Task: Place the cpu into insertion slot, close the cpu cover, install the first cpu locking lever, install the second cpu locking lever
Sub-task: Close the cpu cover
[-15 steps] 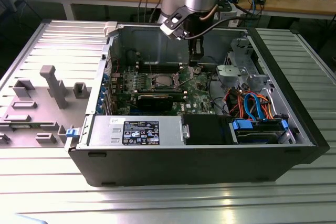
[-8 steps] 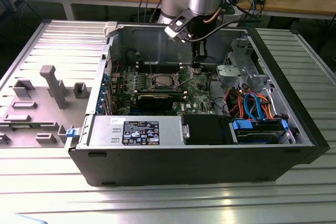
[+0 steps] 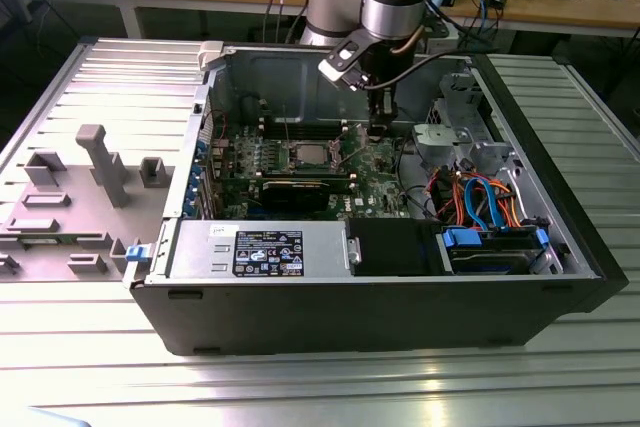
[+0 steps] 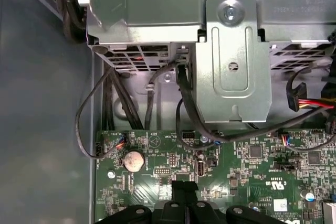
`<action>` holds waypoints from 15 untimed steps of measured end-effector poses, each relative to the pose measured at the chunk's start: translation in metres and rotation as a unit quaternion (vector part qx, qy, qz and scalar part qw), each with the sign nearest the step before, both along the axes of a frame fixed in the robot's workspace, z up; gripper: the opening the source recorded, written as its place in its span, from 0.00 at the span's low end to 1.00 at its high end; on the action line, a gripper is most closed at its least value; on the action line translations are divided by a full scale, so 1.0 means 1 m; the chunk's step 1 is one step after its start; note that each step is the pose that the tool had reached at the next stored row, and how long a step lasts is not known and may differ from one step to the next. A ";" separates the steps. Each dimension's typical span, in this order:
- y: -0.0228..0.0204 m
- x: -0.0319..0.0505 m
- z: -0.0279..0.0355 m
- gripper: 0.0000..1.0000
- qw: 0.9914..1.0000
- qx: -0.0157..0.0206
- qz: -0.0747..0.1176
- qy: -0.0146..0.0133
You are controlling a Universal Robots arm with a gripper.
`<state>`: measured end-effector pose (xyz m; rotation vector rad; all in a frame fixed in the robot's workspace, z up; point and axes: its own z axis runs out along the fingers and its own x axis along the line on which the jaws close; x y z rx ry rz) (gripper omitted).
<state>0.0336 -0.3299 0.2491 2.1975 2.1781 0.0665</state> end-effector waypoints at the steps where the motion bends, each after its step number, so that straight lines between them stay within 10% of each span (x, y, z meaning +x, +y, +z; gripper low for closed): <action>1: 0.0000 -0.0006 0.0000 0.11 1.000 0.000 0.000 0.000; 12: 0.0000 -0.0009 0.0000 0.11 1.000 0.000 0.000 0.000; 15: 0.0000 0.0013 0.0000 0.11 1.000 0.000 0.000 0.005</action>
